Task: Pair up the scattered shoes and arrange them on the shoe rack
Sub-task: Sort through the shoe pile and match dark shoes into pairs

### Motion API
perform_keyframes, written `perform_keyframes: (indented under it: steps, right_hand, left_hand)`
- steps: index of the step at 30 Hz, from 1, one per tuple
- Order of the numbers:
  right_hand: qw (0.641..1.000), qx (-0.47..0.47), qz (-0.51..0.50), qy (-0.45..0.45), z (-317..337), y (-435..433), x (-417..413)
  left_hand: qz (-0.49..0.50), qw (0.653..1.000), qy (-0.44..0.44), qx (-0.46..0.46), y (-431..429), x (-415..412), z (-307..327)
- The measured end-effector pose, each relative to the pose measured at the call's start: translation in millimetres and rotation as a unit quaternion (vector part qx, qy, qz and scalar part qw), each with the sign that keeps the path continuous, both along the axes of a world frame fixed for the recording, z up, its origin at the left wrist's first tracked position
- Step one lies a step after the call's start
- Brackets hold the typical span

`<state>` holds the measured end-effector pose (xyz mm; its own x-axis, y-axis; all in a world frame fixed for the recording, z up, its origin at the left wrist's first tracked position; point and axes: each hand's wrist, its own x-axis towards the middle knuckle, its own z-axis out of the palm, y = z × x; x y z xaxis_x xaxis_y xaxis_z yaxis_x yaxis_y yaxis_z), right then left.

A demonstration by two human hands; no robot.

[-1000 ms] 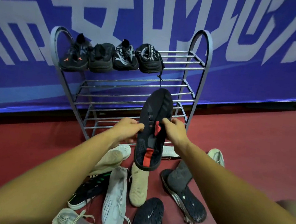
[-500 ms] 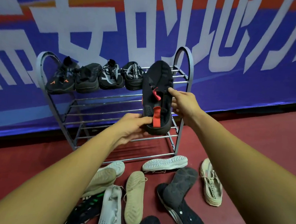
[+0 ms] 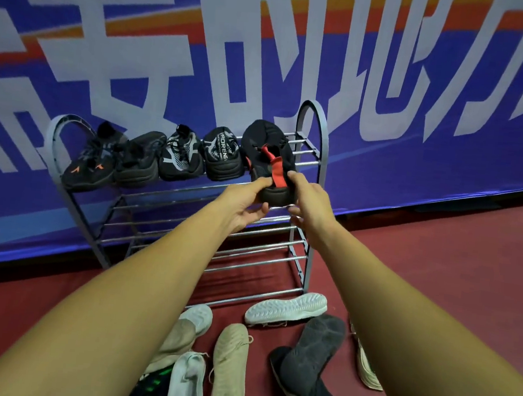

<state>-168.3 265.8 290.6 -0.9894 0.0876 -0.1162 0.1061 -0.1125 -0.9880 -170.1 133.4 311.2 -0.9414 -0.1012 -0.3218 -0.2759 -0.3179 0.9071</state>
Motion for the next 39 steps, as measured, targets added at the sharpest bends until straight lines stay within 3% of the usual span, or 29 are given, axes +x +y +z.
perform_keyframes:
  steps: [12, 17, 24, 31, 39]
  right_hand:
    - [0.989, -0.144, -0.022, 0.003, -3.0, -26.3, -24.0]
    - [0.988, -0.128, -0.080, 0.036, -8.4, -39.0, -36.3]
    - [0.980, -0.177, -0.086, 0.042, -16.2, -55.0, -49.8]
    - [0.987, -0.128, -0.081, 0.048, -13.7, -53.8, -59.8]
    - [0.996, -0.062, -0.052, 0.049, -5.0, -52.9, -60.0]
  left_hand:
    - [0.020, 0.998, 0.015, 0.057, -6.8, -30.7, 1.3]
    - [-0.028, 0.999, 0.021, -0.009, -12.6, -33.0, 0.2]
    - [-0.032, 0.998, 0.017, -0.044, -14.8, -37.7, -1.7]
    - [-0.029, 0.999, -0.027, -0.035, -12.7, -37.7, -10.6]
    - [-0.001, 0.999, -0.019, -0.044, -28.6, -35.7, -22.3]
